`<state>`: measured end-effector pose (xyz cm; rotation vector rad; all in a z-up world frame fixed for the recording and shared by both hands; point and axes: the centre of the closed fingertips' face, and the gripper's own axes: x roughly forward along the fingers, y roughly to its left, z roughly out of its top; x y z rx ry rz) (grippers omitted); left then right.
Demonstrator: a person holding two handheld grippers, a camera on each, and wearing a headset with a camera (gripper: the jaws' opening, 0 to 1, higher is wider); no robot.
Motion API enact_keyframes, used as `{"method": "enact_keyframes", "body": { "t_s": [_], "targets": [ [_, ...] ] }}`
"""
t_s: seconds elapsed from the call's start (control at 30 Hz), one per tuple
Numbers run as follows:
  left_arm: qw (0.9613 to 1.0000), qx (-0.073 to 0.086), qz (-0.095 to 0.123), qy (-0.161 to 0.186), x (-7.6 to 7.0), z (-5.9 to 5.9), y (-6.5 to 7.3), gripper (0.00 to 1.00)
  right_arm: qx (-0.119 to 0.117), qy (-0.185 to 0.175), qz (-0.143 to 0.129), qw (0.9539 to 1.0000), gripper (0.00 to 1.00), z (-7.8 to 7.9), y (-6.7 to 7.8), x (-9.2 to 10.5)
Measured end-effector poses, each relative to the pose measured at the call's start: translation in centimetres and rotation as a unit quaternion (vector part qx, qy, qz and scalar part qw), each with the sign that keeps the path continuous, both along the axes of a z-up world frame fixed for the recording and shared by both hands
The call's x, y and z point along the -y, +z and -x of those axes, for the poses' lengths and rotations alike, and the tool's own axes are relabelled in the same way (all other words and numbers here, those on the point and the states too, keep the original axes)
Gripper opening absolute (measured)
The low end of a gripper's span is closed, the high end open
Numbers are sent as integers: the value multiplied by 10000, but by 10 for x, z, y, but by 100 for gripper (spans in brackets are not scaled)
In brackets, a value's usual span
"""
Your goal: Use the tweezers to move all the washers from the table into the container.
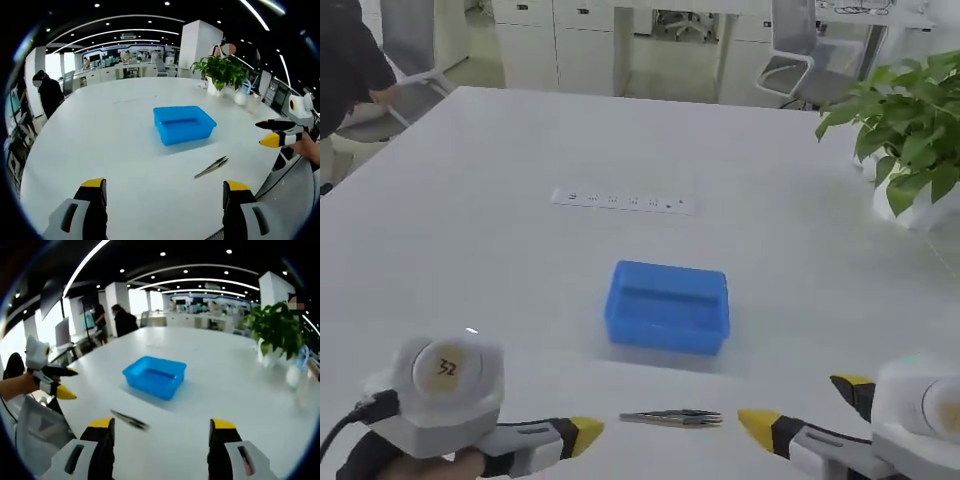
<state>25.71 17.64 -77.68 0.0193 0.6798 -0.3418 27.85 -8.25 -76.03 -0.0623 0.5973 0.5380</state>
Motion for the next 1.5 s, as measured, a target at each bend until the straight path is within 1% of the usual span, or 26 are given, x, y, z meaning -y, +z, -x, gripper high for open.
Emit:
{"method": "enact_keyframes", "body": {
  "t_s": [0.07, 0.13, 0.27, 0.33, 0.4, 0.43, 0.53, 0.57, 0.7, 0.83, 0.9, 1.0, 1.27, 1.4, 1.5],
  "targets": [
    [9999, 80, 70, 80, -1, 1, 6, 99, 21, -77, -38, 10000, 77, 1, 1, 2],
    [9999, 111, 90, 62, 0, 2, 8, 99, 29, -106, -52, 9999, 78, 2, 0, 4],
    [9999, 145, 17, 26, 1, 5, 8, 99, 24, -133, -33, 9999, 77, 0, -4, 7],
    [9999, 166, 28, -12, 3, 6, 7, 99, 51, -160, -54, 9998, 77, 0, -3, 7],
    [9999, 159, -8, -23, 4, 7, 6, 99, 58, -168, -59, 9998, 77, 1, -3, 7],
    [9998, 216, -39, -22, 4, 6, 7, 99, 50, -170, -50, 9998, 77, 2, -2, 6],
    [9997, 240, 3, -4, 3, 5, 9, 99, 29, -189, -75, 9998, 77, 2, -3, 6],
    [9996, 269, 7, 2, 3, 5, 10, 99, 23, -181, -63, 9998, 77, 3, -3, 5],
    [9995, 303, -42, -4, 1, 5, 12, 99, 23, -135, 43, 9999, 77, 4, -5, 4],
    [9996, 267, -80, -85, 4, 8, 10, 99, 0, -114, 50, 9999, 77, 5, -6, 4],
    [9994, 285, -140, -113, 5, 9, 9, 99, -11, -126, 37, 9999, 78, 6, -6, 3],
    [9993, 263, -213, -131, 4, 10, 7, 99, -30, -134, 36, 9999, 77, 7, -6, 3],
    [9992, 278, -240, -177, 3, 11, 9, 99, -76, -75, 126, 9999, 77, 8, -9, 2],
    [9992, 243, -266, -196, 2, 12, 8, 99, -78, -90, 94, 9999, 77, 8, -9, 4],
    [9991, 246, -270, -197, 0, 12, 7, 99, -80, -113, 94, 9999, 77, 8, -9, 5]
  ]
}}
